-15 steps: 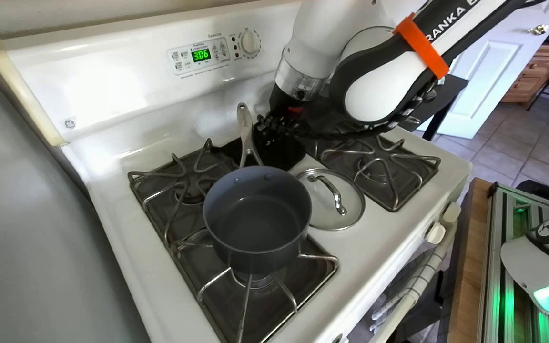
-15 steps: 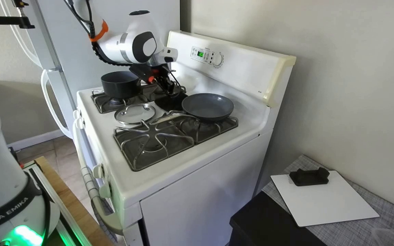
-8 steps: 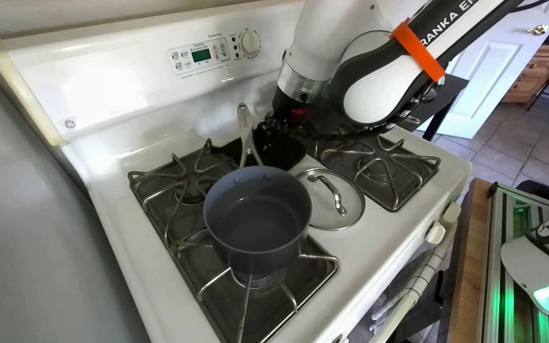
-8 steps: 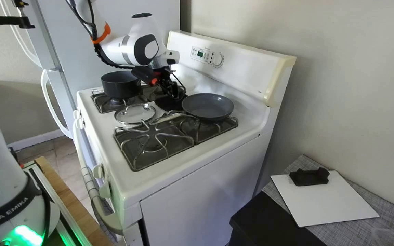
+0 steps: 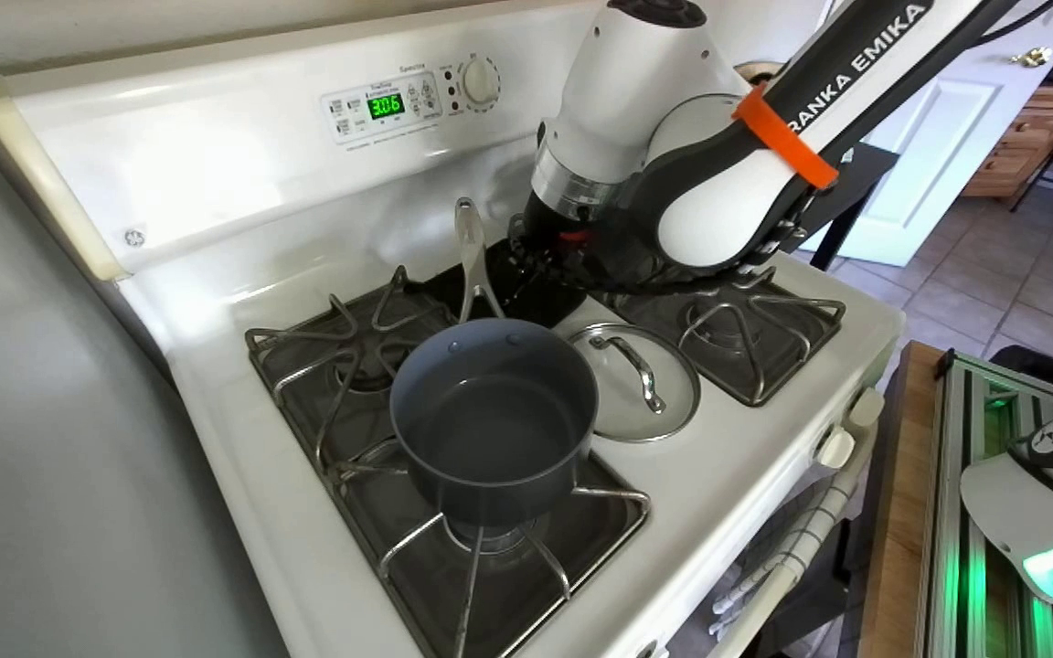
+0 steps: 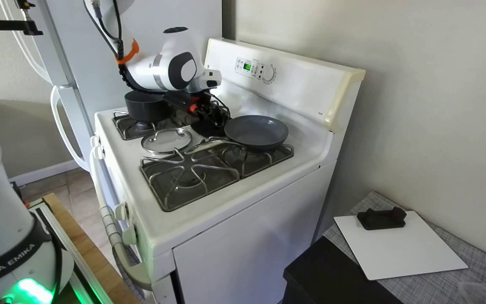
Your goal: Use the black pot holder to place the glass lid on the pot.
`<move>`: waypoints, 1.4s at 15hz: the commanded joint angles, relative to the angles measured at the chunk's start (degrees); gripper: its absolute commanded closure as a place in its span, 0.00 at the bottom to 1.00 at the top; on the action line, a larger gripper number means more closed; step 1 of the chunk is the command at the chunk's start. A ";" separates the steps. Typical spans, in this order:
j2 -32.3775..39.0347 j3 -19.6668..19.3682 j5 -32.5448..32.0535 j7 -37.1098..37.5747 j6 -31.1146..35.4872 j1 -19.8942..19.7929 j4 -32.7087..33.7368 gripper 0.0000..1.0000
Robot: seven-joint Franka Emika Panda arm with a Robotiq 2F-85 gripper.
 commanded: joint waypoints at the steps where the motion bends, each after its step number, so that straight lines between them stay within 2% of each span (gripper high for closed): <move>1: 2.58 -3.11 -4.21 2.15 2.75 2.37 0.34 0.00; 4: 3.71 -4.65 -6.39 3.10 2.65 3.68 0.64 0.00; 5: 4.07 -5.10 -6.96 3.37 2.51 4.12 0.74 0.03; 6: 4.43 -5.45 -7.37 3.59 2.37 4.50 0.80 0.22; 8: 4.75 -5.96 -7.85 3.83 2.32 5.11 0.99 0.31; 15: 4.29 -5.55 -6.99 3.15 2.32 5.22 0.92 0.88; 17: 3.27 -4.49 -6.10 2.31 2.10 4.57 0.31 0.99; 18: 2.28 -3.69 -5.47 1.74 1.98 4.11 -0.39 1.00; 19: 1.31 -2.83 -4.80 0.96 1.77 3.54 -1.10 0.96; 20: 0.43 -2.08 -4.23 0.35 1.59 3.07 -1.73 1.00; 21: -0.90 -1.46 -2.40 -1.43 1.35 2.83 -2.79 0.97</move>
